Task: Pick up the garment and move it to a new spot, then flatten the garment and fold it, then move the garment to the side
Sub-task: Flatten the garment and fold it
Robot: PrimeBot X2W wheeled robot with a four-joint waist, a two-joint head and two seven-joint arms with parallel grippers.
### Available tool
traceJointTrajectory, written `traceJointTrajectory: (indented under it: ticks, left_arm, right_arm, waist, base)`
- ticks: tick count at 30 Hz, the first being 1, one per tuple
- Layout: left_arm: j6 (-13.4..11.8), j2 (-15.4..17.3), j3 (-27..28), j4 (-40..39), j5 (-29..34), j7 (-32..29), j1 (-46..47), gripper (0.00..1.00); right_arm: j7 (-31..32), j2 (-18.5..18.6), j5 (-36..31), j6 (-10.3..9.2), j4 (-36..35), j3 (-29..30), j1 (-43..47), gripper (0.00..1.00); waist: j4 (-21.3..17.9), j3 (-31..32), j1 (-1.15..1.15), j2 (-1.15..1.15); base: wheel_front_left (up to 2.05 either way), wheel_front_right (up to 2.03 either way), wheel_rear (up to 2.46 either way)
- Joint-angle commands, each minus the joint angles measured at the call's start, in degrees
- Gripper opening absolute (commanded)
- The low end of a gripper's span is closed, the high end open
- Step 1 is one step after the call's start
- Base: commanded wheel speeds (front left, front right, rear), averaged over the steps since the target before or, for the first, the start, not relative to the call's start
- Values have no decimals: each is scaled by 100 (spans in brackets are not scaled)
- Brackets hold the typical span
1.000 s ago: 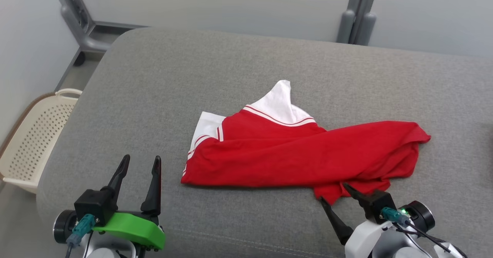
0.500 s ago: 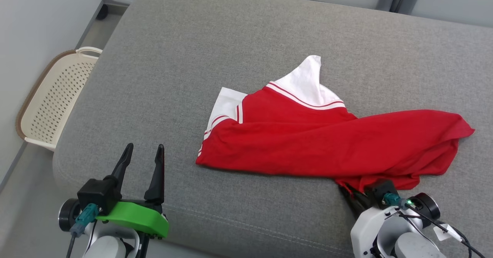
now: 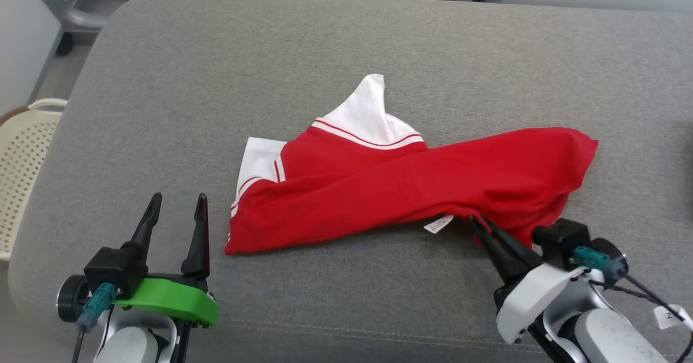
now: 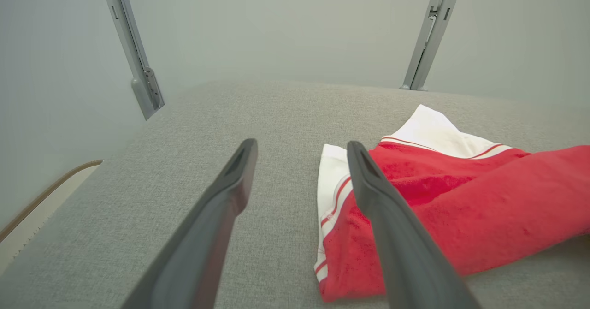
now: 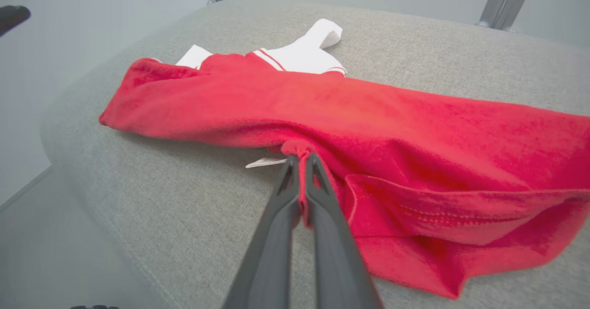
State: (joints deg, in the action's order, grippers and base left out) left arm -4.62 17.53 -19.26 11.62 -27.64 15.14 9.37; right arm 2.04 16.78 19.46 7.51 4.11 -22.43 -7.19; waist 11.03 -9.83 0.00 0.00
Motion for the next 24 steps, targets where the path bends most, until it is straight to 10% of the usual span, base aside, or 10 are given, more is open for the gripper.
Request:
traceJointTrajectory:
  ticks: [1, 11, 22, 23, 24]
  left_arm:
    - [-16, 58, 26, -9, 46, 5, 3, 100]
    - [-31, 133, 33, -37, 66, -12, 56, 100]
    - [-56, 209, -20, -111, 52, -109, 111, 100]
    - [-58, 220, -24, -122, 54, -125, 114, 100]
    - [-60, 228, -34, -124, 57, -139, 117, 100]
  right_arm:
    - [19, 76, 42, -5, -251, 153, 85, 0]
    - [176, 355, 54, -6, -1248, 1278, 624, 0]
    - [-566, 123, 338, -6, 481, 914, 725, 0]
    - [-615, 115, 323, -3, 683, 836, 689, 22]
    - [-701, 78, 368, -3, 845, 788, 662, 65]
  waist:
    - [-434, 43, 0, 0]
    - [-929, 81, 0, 0]
    - [-1027, 3, 0, 0]
    - [-1031, 0, 0, 0]
    - [-1031, -3, 0, 0]
  base:
    - [0, 0, 0]
    - [0, 0, 0]
    - [0, 0, 0]
    - [0, 0, 0]
    - [0, 0, 0]
